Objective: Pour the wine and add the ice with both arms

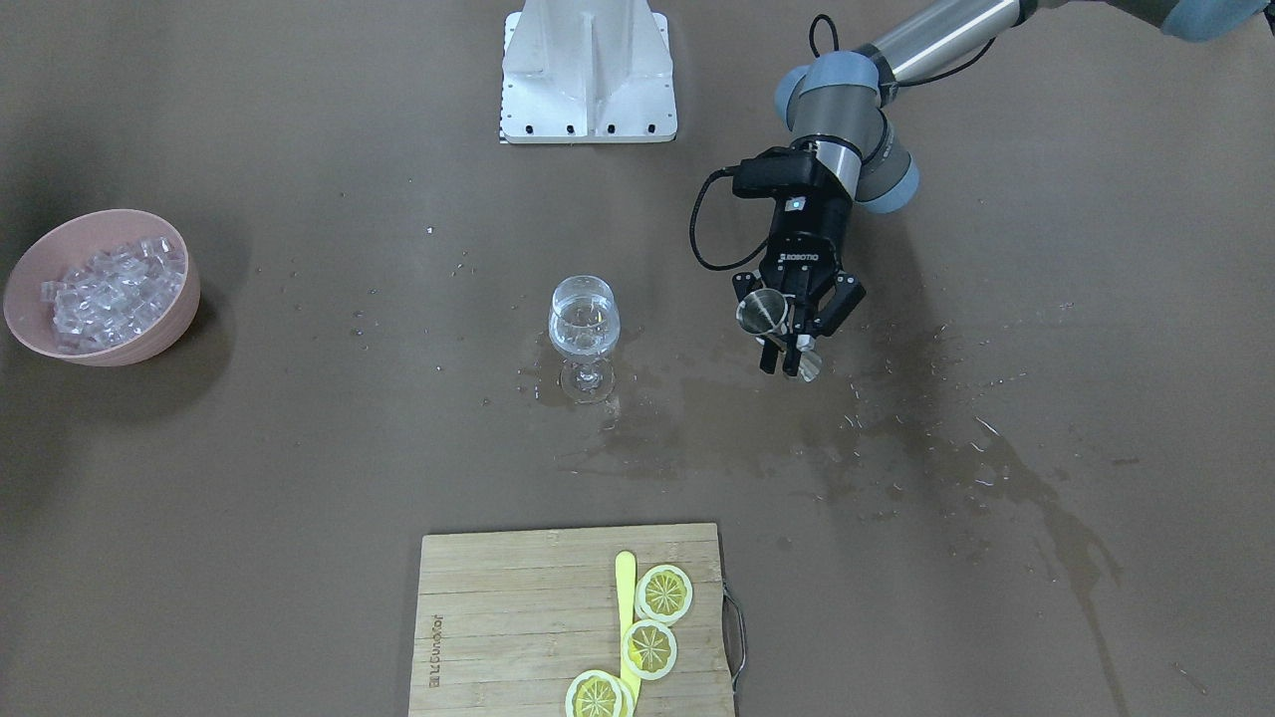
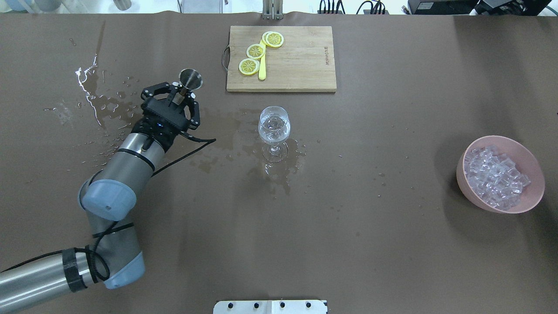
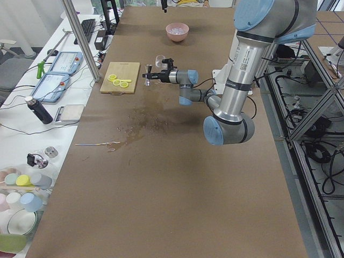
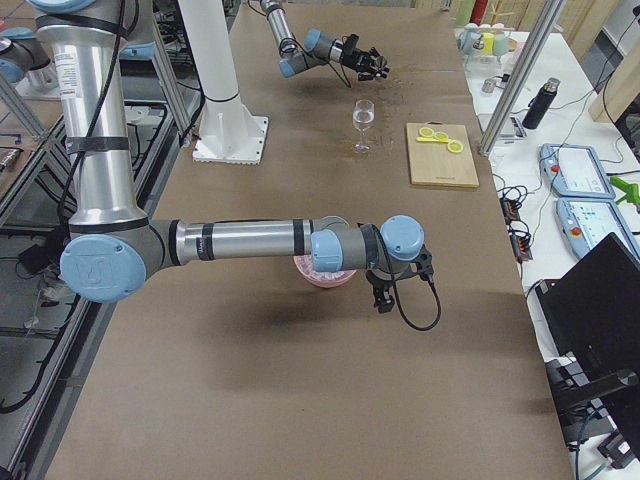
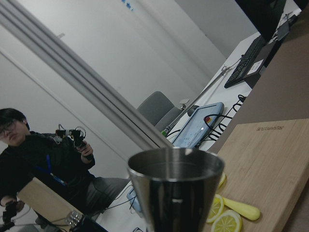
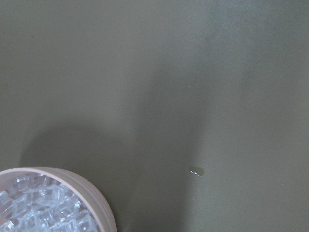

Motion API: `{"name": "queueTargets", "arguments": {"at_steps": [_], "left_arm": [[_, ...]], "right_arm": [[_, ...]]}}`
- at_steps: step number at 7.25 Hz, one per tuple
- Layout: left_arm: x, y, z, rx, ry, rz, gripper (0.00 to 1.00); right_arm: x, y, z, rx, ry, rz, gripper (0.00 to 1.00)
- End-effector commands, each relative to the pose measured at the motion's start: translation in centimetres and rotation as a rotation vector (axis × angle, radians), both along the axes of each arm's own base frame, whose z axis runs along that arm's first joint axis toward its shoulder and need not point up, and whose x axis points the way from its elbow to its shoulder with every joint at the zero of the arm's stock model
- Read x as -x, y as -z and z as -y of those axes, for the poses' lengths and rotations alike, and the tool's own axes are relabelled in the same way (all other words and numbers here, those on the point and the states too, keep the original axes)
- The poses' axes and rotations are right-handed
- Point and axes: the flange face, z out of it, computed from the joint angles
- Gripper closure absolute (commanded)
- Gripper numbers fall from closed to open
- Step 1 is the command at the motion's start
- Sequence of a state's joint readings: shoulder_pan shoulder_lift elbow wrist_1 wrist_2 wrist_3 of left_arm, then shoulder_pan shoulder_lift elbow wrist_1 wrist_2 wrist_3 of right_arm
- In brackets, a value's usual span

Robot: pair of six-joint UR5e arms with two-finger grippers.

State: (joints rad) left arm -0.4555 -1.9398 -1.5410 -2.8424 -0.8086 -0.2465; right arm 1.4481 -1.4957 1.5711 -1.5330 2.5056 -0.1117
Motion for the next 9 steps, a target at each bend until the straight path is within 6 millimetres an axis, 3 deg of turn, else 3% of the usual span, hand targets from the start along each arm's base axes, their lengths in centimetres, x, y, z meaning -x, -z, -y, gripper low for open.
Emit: {"name": "queueTargets", "arguments": {"at_steps": [1, 2, 3, 4, 5, 6, 8, 9], "left_arm": [[6.4, -9.0, 4.3, 0.231, -0.051, -0.263, 1.0], [9.6, -14.1, 4.6, 0.308, -0.09, -0.256, 1.0], [12.7, -17.1, 5.9, 0.337, -0.091, -0.222, 1.0], [15.3, -19.9, 7.7, 0.344, -0.099, -0.102, 1.0], [17.5, -20.4, 9.0, 0.319, -0.076, -0.063, 1.0], [17.7, -20.5, 9.8, 0.357, -0.066, -0.162, 1.0], [17.5, -24.5, 11.3, 0.453, -0.026, -0.183, 1.0], [18.7, -25.5, 11.9, 0.487, 0.015, -0.254, 1.0]], "right_arm": [[-0.1, 1.1, 0.9, -0.03, -0.004, -0.03, 0.0], [-0.1, 1.8, 1.0, -0.046, -0.005, -0.032, 0.0], [-0.3, 2.8, 0.9, -0.072, -0.009, -0.051, 0.0], [-0.6, 3.8, 0.4, -0.099, -0.015, -0.075, 0.0], [-0.7, 3.7, 0.4, -0.102, -0.019, -0.092, 0.0], [-0.7, 3.7, 0.4, -0.096, -0.024, -0.093, 0.0], [-0.7, 3.5, 0.1, -0.085, -0.027, -0.092, 0.0], [-0.7, 3.6, 0.0, -0.087, -0.028, -0.093, 0.0]]}}
